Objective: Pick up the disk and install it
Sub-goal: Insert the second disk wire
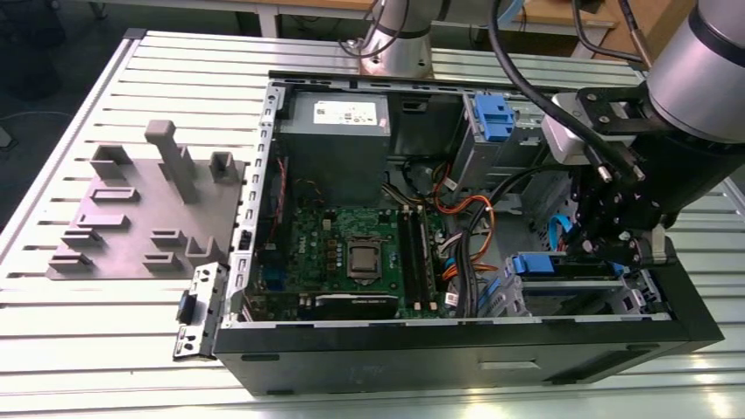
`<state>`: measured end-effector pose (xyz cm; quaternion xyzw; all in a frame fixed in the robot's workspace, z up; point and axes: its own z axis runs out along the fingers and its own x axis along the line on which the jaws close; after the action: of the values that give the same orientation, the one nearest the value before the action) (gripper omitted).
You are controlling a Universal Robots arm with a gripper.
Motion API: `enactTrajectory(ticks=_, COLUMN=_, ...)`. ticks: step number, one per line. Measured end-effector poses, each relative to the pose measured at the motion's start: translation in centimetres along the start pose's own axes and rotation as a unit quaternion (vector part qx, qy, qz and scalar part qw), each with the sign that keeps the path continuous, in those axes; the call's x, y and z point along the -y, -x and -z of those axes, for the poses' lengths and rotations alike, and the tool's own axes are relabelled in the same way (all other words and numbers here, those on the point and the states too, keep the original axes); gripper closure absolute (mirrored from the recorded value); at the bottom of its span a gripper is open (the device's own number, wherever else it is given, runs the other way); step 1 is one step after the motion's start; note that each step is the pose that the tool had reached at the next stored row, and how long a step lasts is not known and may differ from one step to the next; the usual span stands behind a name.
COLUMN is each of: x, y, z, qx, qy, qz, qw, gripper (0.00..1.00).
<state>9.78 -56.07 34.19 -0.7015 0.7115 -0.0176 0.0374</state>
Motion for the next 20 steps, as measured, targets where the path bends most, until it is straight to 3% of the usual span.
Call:
enactTrajectory(ticks=8, x=-0.03, y=-0.17, z=-0.46, qx=0.0, qy=-0.0011, qz=0.0, qw=1.0, gripper=0.84)
enactTrajectory(ticks=20, x=-0.04, y=-0.27, z=-0.63, qx=0.0007, qy=-0.0045, qz=0.001, qw=0.99999, gripper=0.84)
